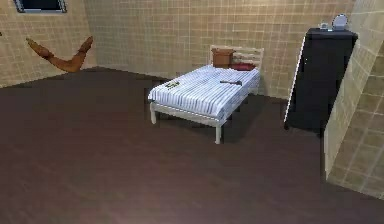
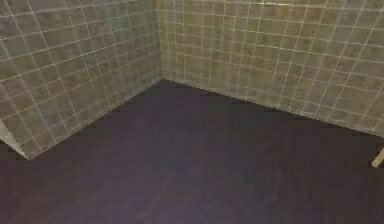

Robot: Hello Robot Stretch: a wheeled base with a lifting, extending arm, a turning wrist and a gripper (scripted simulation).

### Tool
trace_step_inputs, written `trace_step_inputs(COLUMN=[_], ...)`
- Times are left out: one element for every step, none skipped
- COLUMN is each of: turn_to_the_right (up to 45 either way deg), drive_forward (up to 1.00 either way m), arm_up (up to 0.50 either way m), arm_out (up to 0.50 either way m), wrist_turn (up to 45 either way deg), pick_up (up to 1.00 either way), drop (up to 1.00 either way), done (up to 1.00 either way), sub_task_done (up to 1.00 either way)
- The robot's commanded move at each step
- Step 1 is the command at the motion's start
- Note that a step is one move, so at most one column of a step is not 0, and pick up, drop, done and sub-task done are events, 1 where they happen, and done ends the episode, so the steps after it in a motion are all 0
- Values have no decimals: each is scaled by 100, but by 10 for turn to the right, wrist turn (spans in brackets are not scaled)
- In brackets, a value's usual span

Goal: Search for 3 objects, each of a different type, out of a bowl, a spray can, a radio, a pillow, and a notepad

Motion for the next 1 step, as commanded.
trace_step_inputs(turn_to_the_right=[450], drive_forward=[0], arm_up=[0], arm_out=[0], wrist_turn=[0], pick_up=[0], drop=[0], done=[0], sub_task_done=[0])
